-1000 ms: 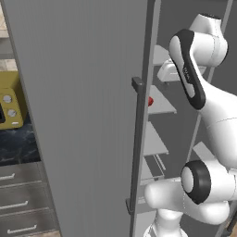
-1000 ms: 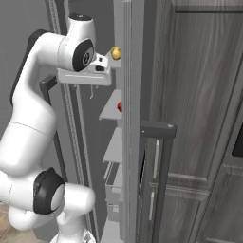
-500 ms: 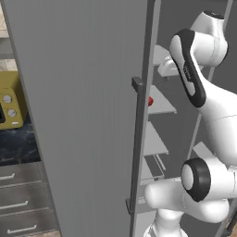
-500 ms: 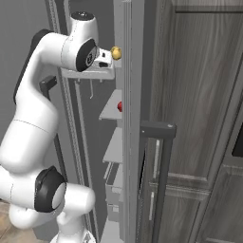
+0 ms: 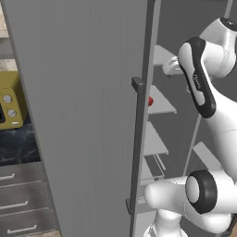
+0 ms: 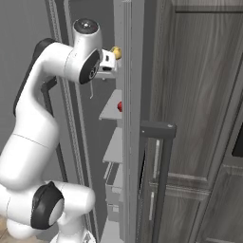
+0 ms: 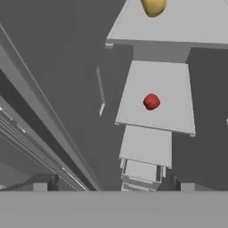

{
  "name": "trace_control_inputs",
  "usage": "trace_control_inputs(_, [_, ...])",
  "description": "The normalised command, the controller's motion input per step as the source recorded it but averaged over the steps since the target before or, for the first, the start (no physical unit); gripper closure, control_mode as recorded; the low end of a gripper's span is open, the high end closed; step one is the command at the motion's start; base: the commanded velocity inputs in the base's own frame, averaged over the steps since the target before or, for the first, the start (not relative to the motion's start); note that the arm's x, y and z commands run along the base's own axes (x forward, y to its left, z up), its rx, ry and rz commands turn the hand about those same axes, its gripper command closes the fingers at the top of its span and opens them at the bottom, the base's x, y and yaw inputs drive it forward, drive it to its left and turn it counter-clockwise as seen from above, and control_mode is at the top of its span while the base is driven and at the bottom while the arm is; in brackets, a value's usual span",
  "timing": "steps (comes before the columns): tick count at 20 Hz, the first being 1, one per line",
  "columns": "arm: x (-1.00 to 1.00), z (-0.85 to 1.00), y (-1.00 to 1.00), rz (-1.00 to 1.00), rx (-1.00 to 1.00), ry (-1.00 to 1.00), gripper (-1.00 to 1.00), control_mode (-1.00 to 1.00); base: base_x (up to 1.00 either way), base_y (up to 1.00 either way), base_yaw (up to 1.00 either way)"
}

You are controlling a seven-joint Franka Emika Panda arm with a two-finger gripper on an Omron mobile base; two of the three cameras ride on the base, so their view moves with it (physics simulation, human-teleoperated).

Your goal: Take the potato and bell pepper out of the freezer and place them in the tupperware container on the counter. Then put the tupperware containing the vegetables back in the freezer.

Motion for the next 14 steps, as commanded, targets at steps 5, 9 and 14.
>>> trace_control_inputs(5, [0.26,0.28,0.00,0.01,0.13,0.00,-1.00,-1.00,0.00,0.00,0.00])
trace_control_inputs(9, [0.35,0.17,-0.01,0.02,0.16,0.00,-1.00,-1.00,0.00,0.00,0.00])
trace_control_inputs(14, [0.37,0.00,-0.06,0.05,0.09,-0.02,-1.00,-1.00,0.00,0.00,0.00])
